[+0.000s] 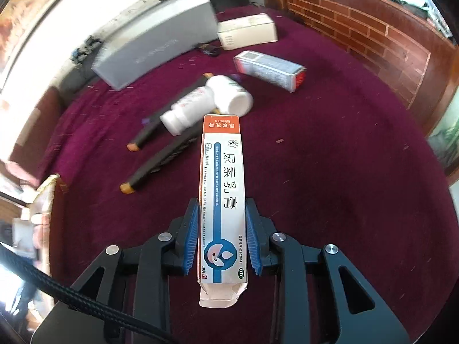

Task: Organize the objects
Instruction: 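Carry the barcode box into the tray while the right gripper carries the ointment box there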

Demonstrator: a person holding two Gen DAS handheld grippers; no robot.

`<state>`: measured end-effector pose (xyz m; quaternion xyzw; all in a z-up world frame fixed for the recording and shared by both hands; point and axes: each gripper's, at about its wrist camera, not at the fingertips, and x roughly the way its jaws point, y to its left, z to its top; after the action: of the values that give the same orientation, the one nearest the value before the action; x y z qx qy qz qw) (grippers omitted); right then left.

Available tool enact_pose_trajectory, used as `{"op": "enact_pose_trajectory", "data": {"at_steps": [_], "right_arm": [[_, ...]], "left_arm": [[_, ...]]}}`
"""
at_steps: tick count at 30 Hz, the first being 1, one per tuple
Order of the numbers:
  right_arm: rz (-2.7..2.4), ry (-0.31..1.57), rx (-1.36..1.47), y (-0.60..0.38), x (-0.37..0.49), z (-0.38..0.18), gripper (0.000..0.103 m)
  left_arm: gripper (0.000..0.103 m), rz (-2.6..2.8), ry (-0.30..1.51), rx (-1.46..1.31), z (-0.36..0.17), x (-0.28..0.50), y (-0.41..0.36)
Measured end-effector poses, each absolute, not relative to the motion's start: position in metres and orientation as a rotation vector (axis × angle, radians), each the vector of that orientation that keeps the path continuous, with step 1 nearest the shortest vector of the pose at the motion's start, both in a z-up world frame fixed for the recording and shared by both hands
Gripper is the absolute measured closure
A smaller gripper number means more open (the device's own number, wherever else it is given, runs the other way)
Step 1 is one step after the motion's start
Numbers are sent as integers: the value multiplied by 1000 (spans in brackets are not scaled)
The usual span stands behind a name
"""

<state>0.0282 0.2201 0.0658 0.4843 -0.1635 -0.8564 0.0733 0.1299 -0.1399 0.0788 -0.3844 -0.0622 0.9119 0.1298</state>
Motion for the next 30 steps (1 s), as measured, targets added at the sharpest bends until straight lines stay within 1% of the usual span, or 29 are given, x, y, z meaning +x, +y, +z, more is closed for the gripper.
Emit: {"op": "enact_pose_trajectory", "data": {"at_steps": [3,6,11,13,20,25,30], "right_arm": [[-2497,-515,1393,202,40,81,75],[-2417,-493,1340,173,46,98,75],[-2268,-403,1291,100,50,113,75],[-2219,-335,1284,66,53,115,75],[-2009,-194,1331,-31,66,98,75],[-1918,-141,1394,-79,63,74,75],[-1862,-123,1453,-109,57,55,75]], "left_arm": [[74,2702,-192,-1118,84,139,-162],[74,2769,-205,-1138,86,145,-188],[73,2852,-232,-1236,77,141,-227],[73,2866,-224,-1275,71,137,-234],[73,2845,-227,-1428,43,121,-257],[73,2797,-184,-1519,28,110,-259],[73,2764,-184,-1575,21,106,-265]]}}
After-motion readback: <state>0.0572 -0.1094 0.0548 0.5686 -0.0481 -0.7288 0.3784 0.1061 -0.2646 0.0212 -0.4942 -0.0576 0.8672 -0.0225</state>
